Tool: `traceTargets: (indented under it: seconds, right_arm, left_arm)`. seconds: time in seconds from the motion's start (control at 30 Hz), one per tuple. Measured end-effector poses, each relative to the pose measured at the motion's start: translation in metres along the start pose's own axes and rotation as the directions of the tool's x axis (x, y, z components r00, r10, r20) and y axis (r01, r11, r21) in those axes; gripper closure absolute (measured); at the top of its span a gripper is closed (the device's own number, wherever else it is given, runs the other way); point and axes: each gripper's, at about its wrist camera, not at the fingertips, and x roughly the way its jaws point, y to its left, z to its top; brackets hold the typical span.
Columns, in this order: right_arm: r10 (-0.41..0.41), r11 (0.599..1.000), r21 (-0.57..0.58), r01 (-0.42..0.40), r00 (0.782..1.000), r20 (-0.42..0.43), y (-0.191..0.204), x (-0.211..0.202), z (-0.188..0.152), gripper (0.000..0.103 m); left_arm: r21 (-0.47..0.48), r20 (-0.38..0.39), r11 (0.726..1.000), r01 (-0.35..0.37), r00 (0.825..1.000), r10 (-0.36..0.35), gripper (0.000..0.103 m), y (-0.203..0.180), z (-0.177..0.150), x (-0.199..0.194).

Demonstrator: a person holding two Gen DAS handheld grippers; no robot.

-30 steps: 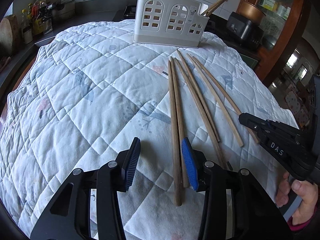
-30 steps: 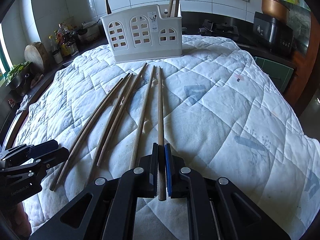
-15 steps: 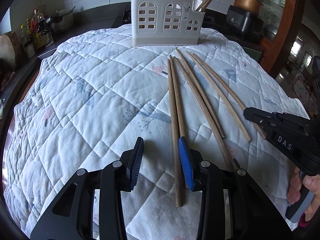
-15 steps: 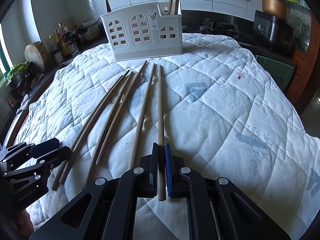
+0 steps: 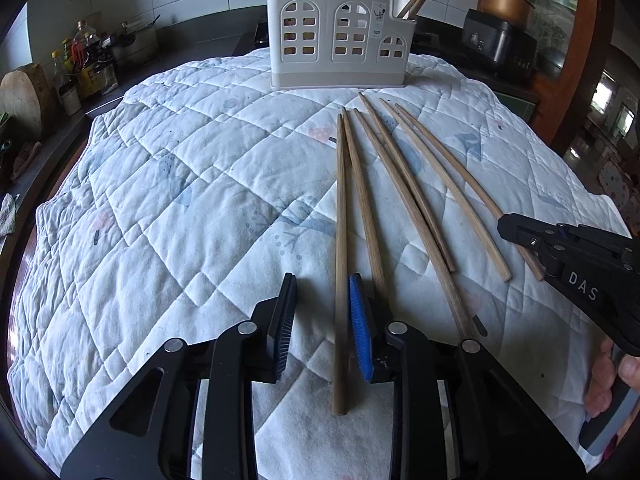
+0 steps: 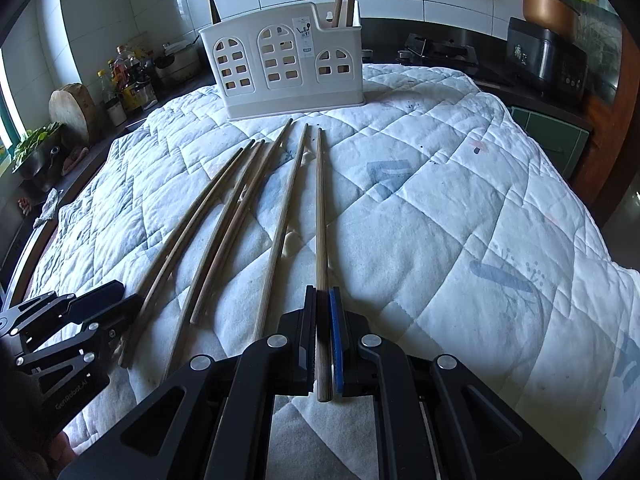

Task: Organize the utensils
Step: 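Close the left gripper on a wooden chopstick and lift while the right gripper lifts its chopstick, then carry both held chopsticks over the white holder and lower them inside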

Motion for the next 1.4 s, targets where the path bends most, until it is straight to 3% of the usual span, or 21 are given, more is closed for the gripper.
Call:
traceTargets:
  seconds: [0.17,0.3,0.47,0.7,0.83,0.97,1.1,1.23,1.4]
  right_arm:
    - [0.002,1.0,0.006,-0.002,1.0,0.018,0.0,-0.004,0.0,0.096]
    - [0.003,1.0,0.007,-0.003,0.999,0.05,0.001,-0.016,0.003,0.096]
    - [0.003,1.0,-0.013,-0.002,0.992,0.126,0.005,-0.044,0.014,0.096]
    - [0.007,0.997,-0.081,0.014,0.968,0.25,0.015,-0.086,0.047,0.096]
    - [0.022,0.995,-0.099,0.006,0.962,0.272,0.014,-0.094,0.069,0.096]
    - [0.024,0.996,-0.094,0.001,0.963,0.27,0.011,-0.094,0.076,0.096]
    - [0.023,0.997,-0.083,0.0,0.963,0.27,0.009,-0.09,0.076,0.096]
    - [0.022,0.997,-0.083,0.001,0.96,0.278,0.01,-0.09,0.078,0.096]
    - [0.02,0.996,-0.089,0.006,0.959,0.282,0.012,-0.09,0.08,0.096]
  left_arm:
    - [-0.05,0.004,0.998,0.043,0.999,-0.043,0.094,0.011,0.002,-0.002]
    - [-0.069,0.018,0.994,0.089,0.996,-0.087,0.095,0.018,0.006,-0.007]
    - [-0.057,0.098,0.99,0.132,0.987,-0.126,0.097,0.023,0.015,-0.03]
    - [-0.024,0.214,0.981,0.192,0.96,-0.183,0.098,0.031,0.037,-0.057]
    - [-0.003,0.229,0.981,0.196,0.955,-0.19,0.098,0.035,0.048,-0.059]
    - [-0.018,0.16,0.967,0.253,0.956,-0.247,0.098,0.042,0.046,-0.052]
    - [-0.02,0.099,0.964,0.265,0.96,-0.262,0.094,0.037,0.026,-0.041]
    - [-0.033,0.031,0.967,0.252,0.967,-0.251,0.094,0.031,0.007,-0.024]
    - [-0.046,0.004,0.972,0.232,0.973,-0.232,0.094,0.03,-0.003,-0.014]
